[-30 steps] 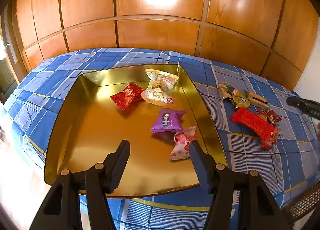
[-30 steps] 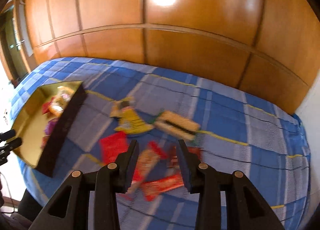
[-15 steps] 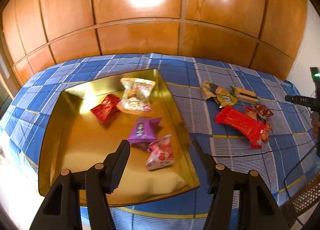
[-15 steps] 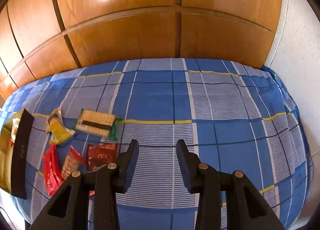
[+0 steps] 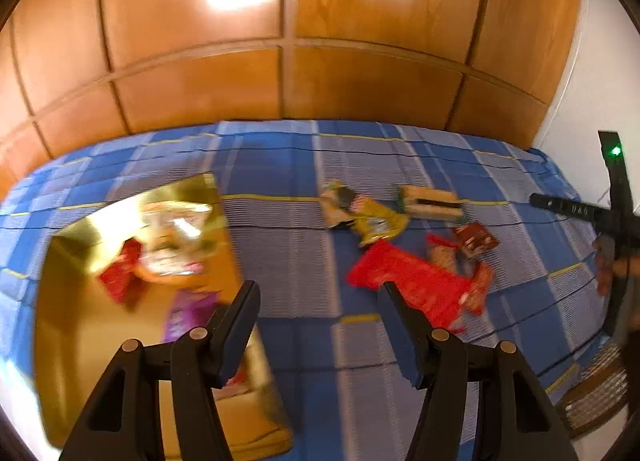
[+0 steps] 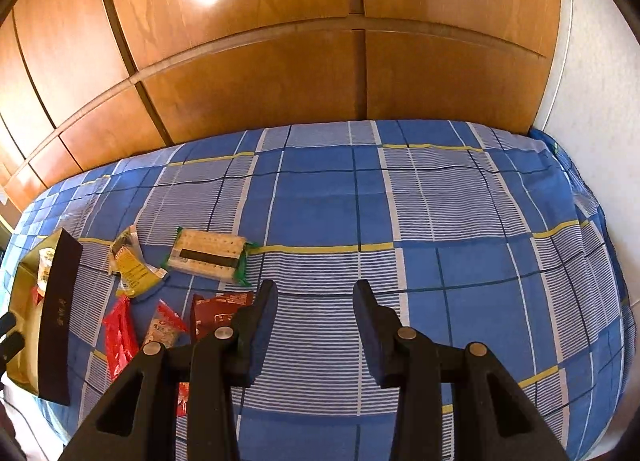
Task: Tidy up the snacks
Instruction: 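Move the left gripper to the yellow snack bag and grasp it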
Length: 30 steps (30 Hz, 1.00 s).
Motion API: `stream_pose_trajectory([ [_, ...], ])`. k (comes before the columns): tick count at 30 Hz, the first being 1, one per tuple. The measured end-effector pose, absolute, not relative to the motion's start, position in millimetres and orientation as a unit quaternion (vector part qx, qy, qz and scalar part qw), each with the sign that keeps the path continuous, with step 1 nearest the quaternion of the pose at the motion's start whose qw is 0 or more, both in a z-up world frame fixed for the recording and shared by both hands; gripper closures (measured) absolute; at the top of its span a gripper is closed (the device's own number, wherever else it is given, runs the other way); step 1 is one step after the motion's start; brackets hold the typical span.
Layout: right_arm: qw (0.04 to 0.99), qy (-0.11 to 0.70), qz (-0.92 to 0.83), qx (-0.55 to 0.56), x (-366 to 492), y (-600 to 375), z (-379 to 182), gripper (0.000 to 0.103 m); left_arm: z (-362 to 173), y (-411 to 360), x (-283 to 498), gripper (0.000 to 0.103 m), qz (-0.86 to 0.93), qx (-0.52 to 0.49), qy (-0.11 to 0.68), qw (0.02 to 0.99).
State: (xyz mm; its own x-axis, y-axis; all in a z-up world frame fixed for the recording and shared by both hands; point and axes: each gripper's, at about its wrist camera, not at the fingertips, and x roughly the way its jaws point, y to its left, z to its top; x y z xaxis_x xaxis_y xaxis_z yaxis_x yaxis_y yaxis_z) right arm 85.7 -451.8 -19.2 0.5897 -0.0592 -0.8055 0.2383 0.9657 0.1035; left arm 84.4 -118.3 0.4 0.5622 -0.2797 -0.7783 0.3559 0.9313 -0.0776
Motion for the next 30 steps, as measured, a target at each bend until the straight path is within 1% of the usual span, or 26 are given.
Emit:
stream_pose_trajectory([
  [5, 0.888, 0.443, -0.073, 0.099, 85.7, -447.4, -16.6, 0.063, -11.5, -145.1, 122.3, 0.042, -0.194, 0.022, 0.466, 0.863],
  [10, 0.892, 0.438, -0.062, 0.094, 85.8, -442.3, -12.9, 0.063, -34.4, -174.1, 159.8, 0.041, -0.206, 0.000, 0.509, 0.836],
  [12, 0.893, 0.438, -0.056, 0.093, 86.0, -440.2, -11.9, 0.063, -47.7, -183.5, 178.7, 0.038, -0.202, -0.017, 0.530, 0.823],
  [16, 0.894, 0.437, -0.049, 0.088, 86.5, -436.7, -10.7, 0.063, -70.7, -190.3, 211.5, 0.030, -0.180, -0.062, 0.560, 0.806],
  [20, 0.892, 0.441, -0.045, 0.086, 89.0, -434.2, -11.6, 0.063, -87.1, -192.4, 238.1, 0.026, -0.158, -0.099, 0.575, 0.796],
  [22, 0.892, 0.443, -0.042, 0.084, 90.4, -432.6, -12.4, 0.063, -93.6, -196.5, 248.7, 0.026, -0.151, -0.095, 0.577, 0.797],
  [24, 0.891, 0.445, -0.042, 0.081, 91.0, -431.3, -13.2, 0.063, -94.3, -201.4, 255.7, 0.028, -0.151, -0.082, 0.563, 0.808],
  [25, 0.891, 0.446, -0.043, 0.079, 91.1, -431.0, -13.8, 0.063, -94.0, -205.6, 258.2, 0.036, -0.152, -0.060, 0.557, 0.814],
  [26, 0.890, 0.447, -0.044, 0.079, 91.1, -431.2, -14.2, 0.063, -93.8, -209.4, 259.5, 0.049, -0.158, -0.040, 0.550, 0.819],
  [28, 0.889, 0.449, -0.047, 0.081, 91.8, -432.5, -15.5, 0.063, -93.7, -209.0, 259.6, 0.057, -0.165, -0.018, 0.544, 0.822],
  [30, 0.888, 0.451, -0.050, 0.080, 91.5, -433.0, -16.6, 0.063, -92.9, -207.2, 257.4, 0.062, -0.176, 0.001, 0.541, 0.822],
])
